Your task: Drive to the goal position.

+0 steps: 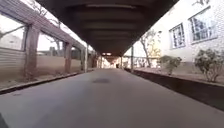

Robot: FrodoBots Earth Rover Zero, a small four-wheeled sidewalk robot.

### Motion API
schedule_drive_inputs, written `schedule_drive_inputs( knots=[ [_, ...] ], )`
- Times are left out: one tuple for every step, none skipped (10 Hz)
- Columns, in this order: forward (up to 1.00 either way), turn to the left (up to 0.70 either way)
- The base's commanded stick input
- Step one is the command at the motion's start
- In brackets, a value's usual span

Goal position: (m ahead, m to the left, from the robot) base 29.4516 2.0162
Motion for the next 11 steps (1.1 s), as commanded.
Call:
schedule_drive_inputs(
  knots=[
    [0.7, 0.0],
    [0.7, 0.0],
    [0.7, 0.0],
    [0.7, 0.0],
    [0.7, 0.0],
    [0.7, 0.0],
    [0.7, 0.0],
    [0.7, 0.0],
    [0.7, 0.0],
    [0.7, 0.0],
    [0.7, 0.0]
  ],
)
